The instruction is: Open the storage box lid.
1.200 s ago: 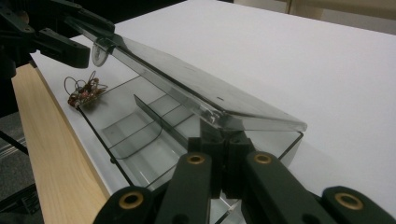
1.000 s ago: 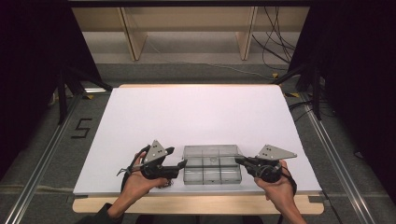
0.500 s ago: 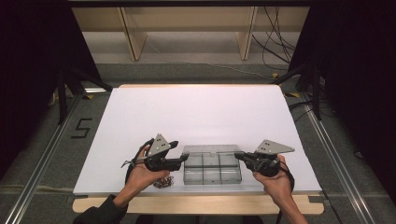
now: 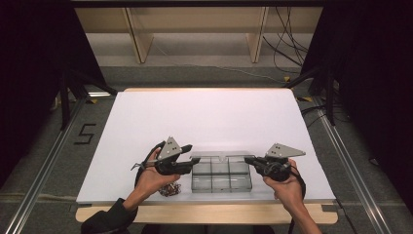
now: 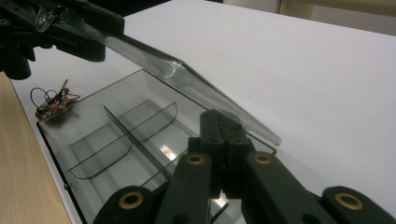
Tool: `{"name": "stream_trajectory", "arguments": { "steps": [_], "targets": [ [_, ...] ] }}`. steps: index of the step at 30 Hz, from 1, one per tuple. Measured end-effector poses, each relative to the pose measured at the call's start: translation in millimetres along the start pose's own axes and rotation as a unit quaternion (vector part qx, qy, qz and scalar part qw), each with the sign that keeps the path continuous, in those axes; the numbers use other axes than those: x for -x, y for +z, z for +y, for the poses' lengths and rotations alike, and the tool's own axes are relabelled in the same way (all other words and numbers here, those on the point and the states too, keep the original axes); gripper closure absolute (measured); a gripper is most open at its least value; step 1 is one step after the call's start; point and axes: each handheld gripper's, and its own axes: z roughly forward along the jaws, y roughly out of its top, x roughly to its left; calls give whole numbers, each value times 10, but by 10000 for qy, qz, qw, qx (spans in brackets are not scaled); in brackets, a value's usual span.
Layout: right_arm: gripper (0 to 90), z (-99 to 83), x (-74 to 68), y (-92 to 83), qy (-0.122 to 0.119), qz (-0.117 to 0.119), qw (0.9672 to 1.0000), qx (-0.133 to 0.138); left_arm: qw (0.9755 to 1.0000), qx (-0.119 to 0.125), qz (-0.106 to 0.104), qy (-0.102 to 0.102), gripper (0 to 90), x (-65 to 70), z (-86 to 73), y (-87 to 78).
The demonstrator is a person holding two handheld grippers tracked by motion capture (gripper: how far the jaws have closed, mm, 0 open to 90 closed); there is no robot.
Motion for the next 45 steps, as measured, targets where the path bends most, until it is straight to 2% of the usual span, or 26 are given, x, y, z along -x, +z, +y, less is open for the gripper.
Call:
{"name": "stream_trajectory", "arguments": {
  "steps": [2,3,9,10,12,15,16,18,20,24,25,26,27,28,30,31,32,33,34,37,39,41,42,43,44,45],
  "targets": [
    [900,0,2,1,2,0,10000,9,9999,21,-68,77,503,-16,-3,13],
    [900,5,25,1,-117,-19,9999,9,10000,9,-44,77,519,-16,-5,12],
    [899,9,30,-10,-105,-63,9999,-34,9997,50,-171,184,613,-10,1,23],
    [899,5,20,-13,-14,-59,10000,-59,9996,45,-196,180,613,-11,3,26],
    [895,3,40,-19,-69,-59,10000,-30,9994,6,-216,264,633,-19,14,30],
    [890,-10,45,-22,-106,-60,9999,23,9995,31,-205,235,642,-34,18,34],
    [881,-27,28,-68,46,-48,10000,-9,9995,15,-216,247,652,-42,22,33],
    [866,-43,43,-106,-23,-80,10000,-15,9993,-14,-233,308,659,-56,29,36],
    [852,-80,19,-162,112,-121,9999,-52,9994,26,-222,278,669,-66,33,44],
    [769,-134,16,-219,202,-123,9997,-47,9994,8,-203,269,676,-75,45,50],
    [711,-173,29,-251,197,-169,9997,-46,9995,4,-189,256,680,-92,51,55],
    [711,-173,29,-251,197,-169,9997,-46,9995,4,-189,256,682,-92,51,55],
    [667,-185,7,-264,381,-158,9991,-78,9995,-6,-191,261,682,-97,58,58],
    [631,-224,16,-287,262,-229,9993,-129,9995,-24,-184,253,685,-100,67,61],
    [566,-253,-32,-328,471,-317,9980,-276,9996,10,-202,217,689,-118,72,76],
    [566,-253,-32,-328,471,-317,9980,-276,9996,10,-202,217,691,-118,72,76],
    [528,-270,-19,-323,344,-335,9986,-207,9996,3,-214,199,691,-131,78,79],
    [495,-289,-47,-344,502,-335,9978,-277,9998,7,-178,130,694,-124,77,82],
    [493,-304,-57,-350,529,-322,9978,-249,9996,15,-195,212,695,-144,87,86],
    [453,-344,-99,-367,460,-315,9979,-337,9998,33,-201,88,702,-163,88,99],
    [431,-369,-144,-381,550,-244,9976,-349,9998,16,-169,71,703,-175,95,105],
    [414,-380,-129,-390,310,-189,9987,-365,9998,48,-176,-14,705,-191,96,118],
    [407,-392,-172,-395,563,-171,9977,-345,9998,48,-176,-14,705,-191,96,118],
    [403,-402,-170,-395,494,-178,9979,-374,9998,67,-176,-100,706,-206,96,132],
    [400,-407,-166,-398,439,-224,9981,-376,9998,44,-170,-75,708,-215,99,135],
    [398,-414,-197,-414,571,-165,9973,-422,9998,50,-172,-98,710,-220,103,141]
  ]
}}
